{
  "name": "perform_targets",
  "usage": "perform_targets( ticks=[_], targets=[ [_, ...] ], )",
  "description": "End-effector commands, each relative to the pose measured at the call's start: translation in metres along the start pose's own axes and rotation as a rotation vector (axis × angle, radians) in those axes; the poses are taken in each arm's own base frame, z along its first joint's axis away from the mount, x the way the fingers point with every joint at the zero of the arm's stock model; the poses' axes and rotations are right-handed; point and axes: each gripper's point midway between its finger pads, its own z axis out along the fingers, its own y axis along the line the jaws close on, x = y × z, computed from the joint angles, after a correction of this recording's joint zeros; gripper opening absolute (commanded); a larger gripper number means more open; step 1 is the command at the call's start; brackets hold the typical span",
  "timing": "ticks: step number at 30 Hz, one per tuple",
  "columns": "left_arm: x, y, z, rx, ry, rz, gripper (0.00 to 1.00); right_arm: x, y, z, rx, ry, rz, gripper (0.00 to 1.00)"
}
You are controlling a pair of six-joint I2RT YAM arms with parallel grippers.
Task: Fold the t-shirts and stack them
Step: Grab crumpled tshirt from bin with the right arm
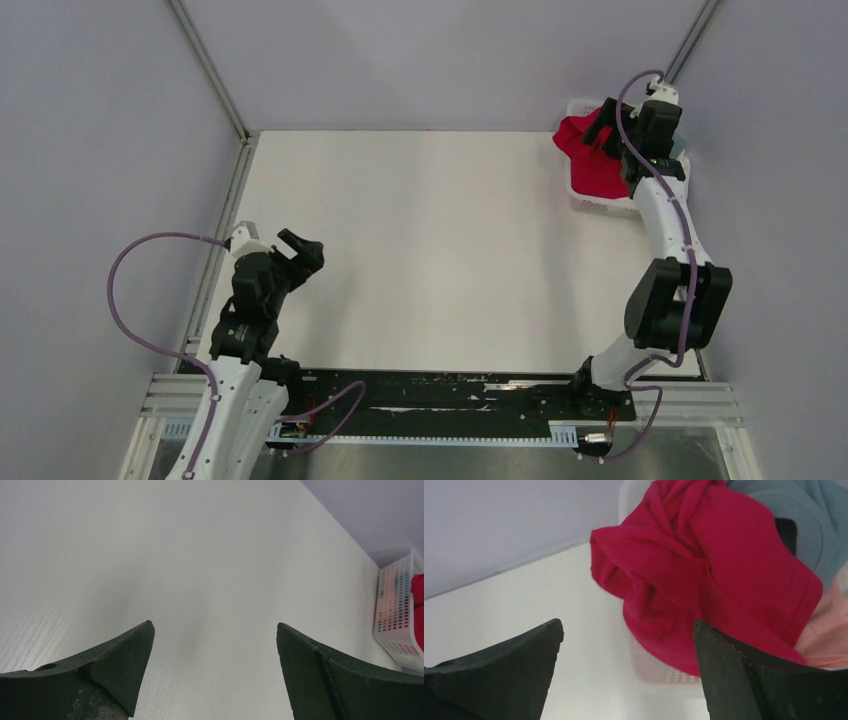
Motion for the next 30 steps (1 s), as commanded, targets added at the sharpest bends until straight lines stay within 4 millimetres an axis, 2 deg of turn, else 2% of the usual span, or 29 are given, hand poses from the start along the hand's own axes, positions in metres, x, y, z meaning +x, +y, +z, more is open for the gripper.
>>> perform_targets(
  ticks=[1, 6, 8, 9, 11, 12, 15, 16, 19, 22, 25, 27, 30],
  targets=[
    [-0.015, -0.006, 0.003, 0.019, -0.064, 0.013, 1.00, -0.021, -0.021, 0.042, 0.137, -0.015, -0.112, 1.00],
    [-0.016, 0.004, 0.007, -0.034, -0.078, -0.002, 1.00, -0.008, -0.037, 0.092, 0.267, 0.033, -0.196, 0.96],
    [-0.015, 0.006, 0.008, -0.049, -0.074, -0.001, 1.00, -0.003, -0.035, 0.104, 0.289, 0.043, -0.227, 0.91],
    [-0.015, 0.008, 0.010, -0.057, -0.070, -0.004, 1.00, -0.001, -0.035, 0.109, 0.300, 0.044, -0.231, 0.85],
    [-0.014, 0.010, 0.012, -0.077, -0.069, -0.010, 1.00, 0.002, -0.033, 0.114, 0.318, 0.043, -0.234, 0.62],
    [-0.013, 0.013, 0.013, -0.094, -0.063, -0.008, 1.00, 0.001, -0.035, 0.115, 0.342, 0.036, -0.231, 0.44],
    [-0.014, 0.016, 0.014, -0.119, -0.057, -0.008, 1.00, -0.009, -0.034, 0.110, 0.379, 0.008, -0.230, 0.06],
    [-0.013, 0.018, 0.015, -0.128, -0.054, -0.008, 1.00, -0.015, -0.033, 0.106, 0.391, -0.008, -0.225, 0.01],
    [-0.013, 0.018, 0.015, -0.135, -0.050, -0.008, 1.00, -0.046, -0.023, 0.087, 0.391, -0.077, -0.215, 0.00],
    [-0.013, 0.017, 0.015, -0.135, -0.043, -0.007, 1.00, -0.093, 0.011, 0.050, 0.288, -0.177, -0.224, 0.00],
    [-0.009, 0.014, 0.014, -0.116, -0.027, -0.008, 1.00, -0.130, 0.068, 0.007, 0.078, -0.275, -0.248, 0.00],
    [-0.007, 0.011, 0.012, -0.093, -0.016, -0.010, 1.00, -0.143, 0.120, -0.026, -0.108, -0.325, -0.269, 0.00],
    [-0.002, 0.007, 0.012, -0.059, -0.002, -0.022, 1.00, -0.149, 0.187, -0.075, -0.362, -0.371, -0.268, 0.00]
  ],
)
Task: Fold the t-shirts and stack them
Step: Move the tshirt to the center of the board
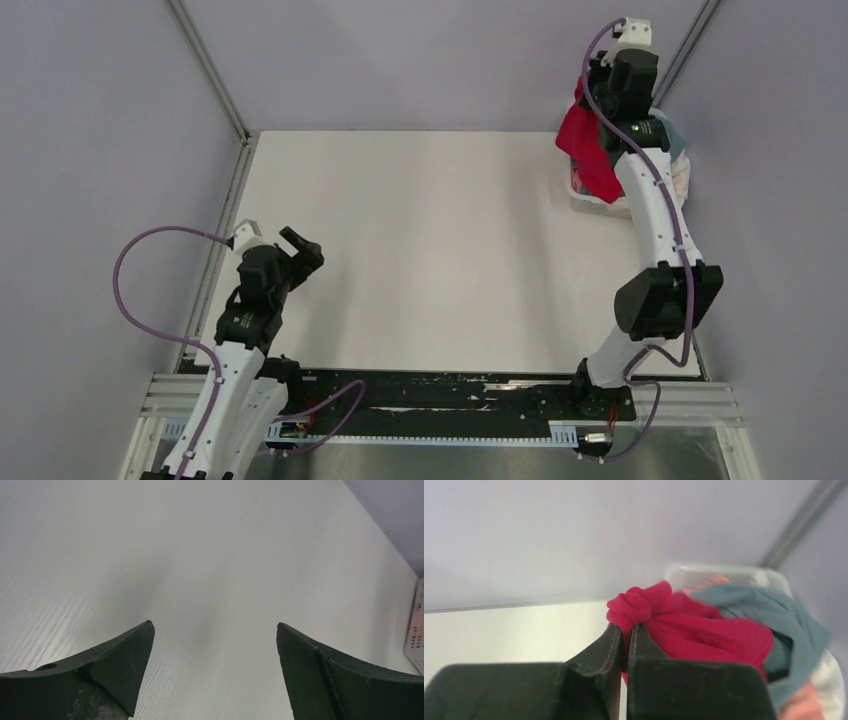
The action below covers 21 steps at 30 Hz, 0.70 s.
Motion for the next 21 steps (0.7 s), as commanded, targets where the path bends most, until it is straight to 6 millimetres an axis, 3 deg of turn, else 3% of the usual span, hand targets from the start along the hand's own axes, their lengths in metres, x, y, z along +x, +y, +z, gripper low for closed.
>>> perform_targets(
  ticks=[1, 7, 10, 13, 15, 18, 21],
  targets=[
    [-0.006, -0.017, -0.007, 0.086, -0.008, -0.035, 1.00, -0.121, 0.110, -0.115, -0.451, -0.327, 0.008, 0.00],
    [-0.003, -0.027, -0.018, 0.153, 0.010, -0.054, 1.00, -0.144, 0.211, -0.212, -0.784, -0.429, -0.011, 0.00],
    [-0.002, -0.027, -0.023, 0.164, 0.006, -0.073, 1.00, -0.147, 0.242, -0.244, -0.906, -0.447, -0.002, 0.00],
    [-0.005, -0.024, -0.033, 0.156, -0.008, -0.101, 1.00, -0.138, 0.260, -0.261, -0.974, -0.424, 0.010, 0.00],
    [-0.011, -0.022, -0.041, 0.146, -0.027, -0.112, 1.00, -0.122, 0.264, -0.262, -0.993, -0.390, 0.015, 0.00],
    [-0.023, -0.014, -0.055, 0.116, -0.083, -0.133, 1.00, -0.077, 0.251, -0.243, -0.909, -0.305, -0.005, 0.00],
    [-0.026, -0.006, -0.066, 0.099, -0.115, -0.158, 1.00, -0.001, 0.220, -0.219, -0.757, -0.172, -0.033, 0.00]
  ],
)
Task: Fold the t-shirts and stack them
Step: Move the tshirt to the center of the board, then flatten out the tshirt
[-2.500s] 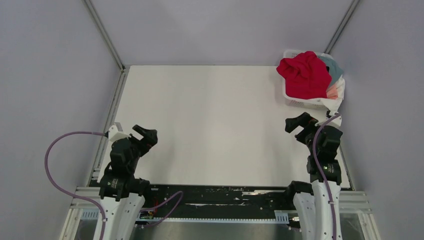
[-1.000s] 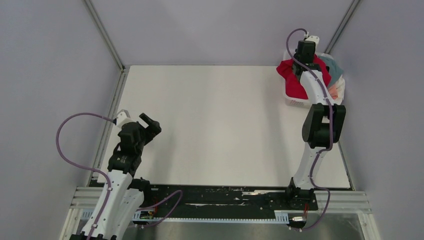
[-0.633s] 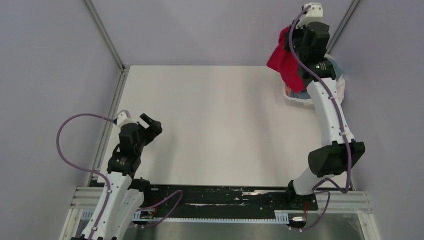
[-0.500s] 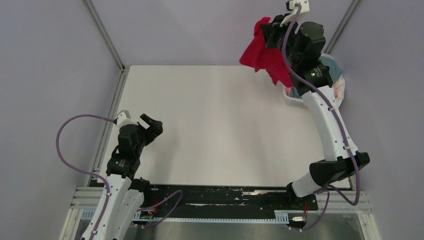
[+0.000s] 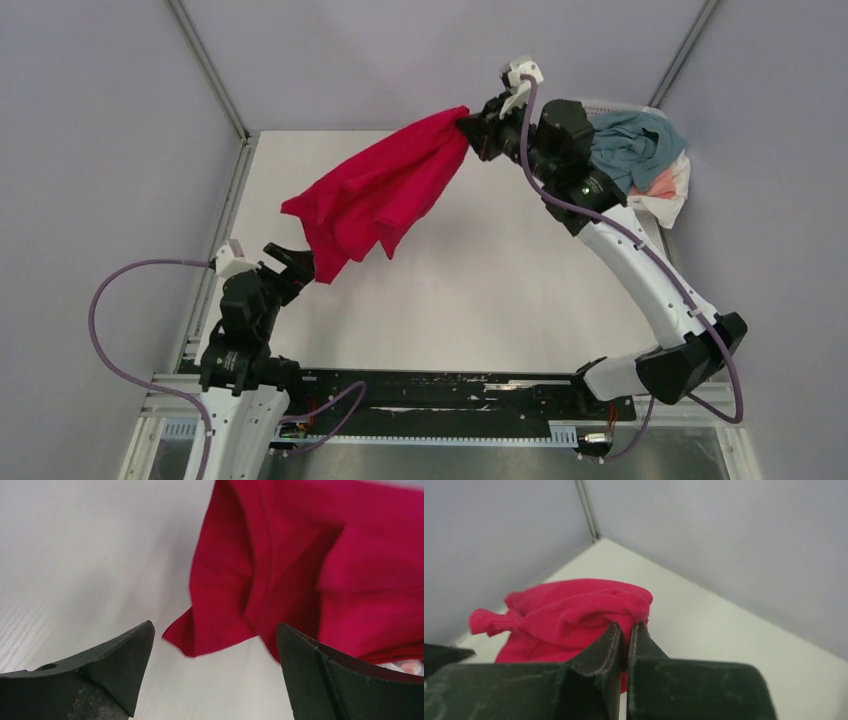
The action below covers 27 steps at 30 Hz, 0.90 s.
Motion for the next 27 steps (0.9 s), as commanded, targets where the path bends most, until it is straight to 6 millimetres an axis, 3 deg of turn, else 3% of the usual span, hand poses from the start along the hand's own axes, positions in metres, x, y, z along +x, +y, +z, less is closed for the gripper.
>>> perform_targets(
  ticks=[1, 3, 4, 5, 6, 7, 10, 14, 16, 21, 27],
  targets=[
    [-0.021, 0.002, -0.023, -0.012, -0.097, -0.055, 1.00, 0.076, -0.035, -0.043, 0.193, 0.099, 0.019, 0.00],
    [-0.020, 0.004, -0.024, 0.002, -0.114, -0.070, 1.00, 0.139, -0.046, -0.068, 0.246, 0.207, 0.045, 0.08],
    [-0.017, 0.006, -0.022, 0.000, -0.109, -0.075, 1.00, 0.164, -0.057, -0.082, 0.310, 0.244, 0.063, 0.22],
    [-0.015, 0.005, -0.022, 0.012, -0.105, -0.077, 1.00, 0.199, -0.067, -0.098, 0.375, 0.301, 0.085, 0.50],
    [-0.011, 0.006, -0.019, 0.013, -0.091, -0.071, 1.00, 0.215, -0.076, -0.110, 0.428, 0.326, 0.088, 0.78],
    [-0.006, 0.003, -0.016, 0.026, -0.064, -0.064, 1.00, 0.223, -0.083, -0.122, 0.482, 0.335, 0.091, 0.96],
    [0.013, -0.005, -0.008, 0.067, 0.042, -0.024, 1.00, 0.234, -0.092, -0.150, 0.597, 0.341, 0.142, 1.00],
    [0.058, -0.041, -0.001, 0.273, 0.305, 0.005, 1.00, 0.236, -0.085, -0.171, 0.645, 0.256, 0.285, 1.00],
    [0.079, -0.051, 0.006, 0.334, 0.415, 0.003, 1.00, 0.246, -0.082, -0.182, 0.657, 0.238, 0.343, 1.00],
    [0.098, -0.055, 0.025, 0.318, 0.475, 0.049, 1.00, 0.272, -0.073, -0.199, 0.651, 0.222, 0.435, 1.00],
    [0.122, -0.071, 0.042, 0.345, 0.567, 0.099, 1.00, 0.290, -0.069, -0.199, 0.643, 0.260, 0.471, 1.00]
  ],
)
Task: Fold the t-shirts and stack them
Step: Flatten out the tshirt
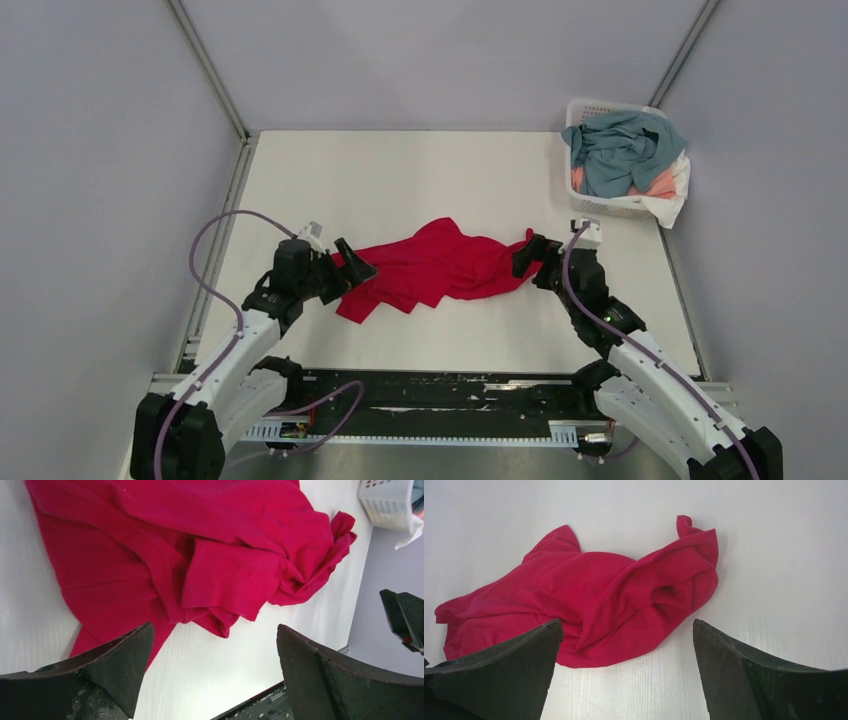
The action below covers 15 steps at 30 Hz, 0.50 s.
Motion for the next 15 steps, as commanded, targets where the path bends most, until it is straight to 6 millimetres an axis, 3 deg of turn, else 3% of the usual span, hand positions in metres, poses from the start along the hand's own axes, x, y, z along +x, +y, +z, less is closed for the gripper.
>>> perform_targets(
  ticks=[1, 15],
  targets=[
    [-0.016, -0.035, 0.015, 0.102, -0.016, 0.102, 1.00, 0.000, 0.006, 0.004, -0.012, -0.006, 0.065, 1.00],
    [-0.022, -0.036, 0.065, 0.048, 0.094, 0.164, 1.00, 0.005, 0.001, 0.012, 0.024, 0.016, 0.038, 1.00]
  ],
)
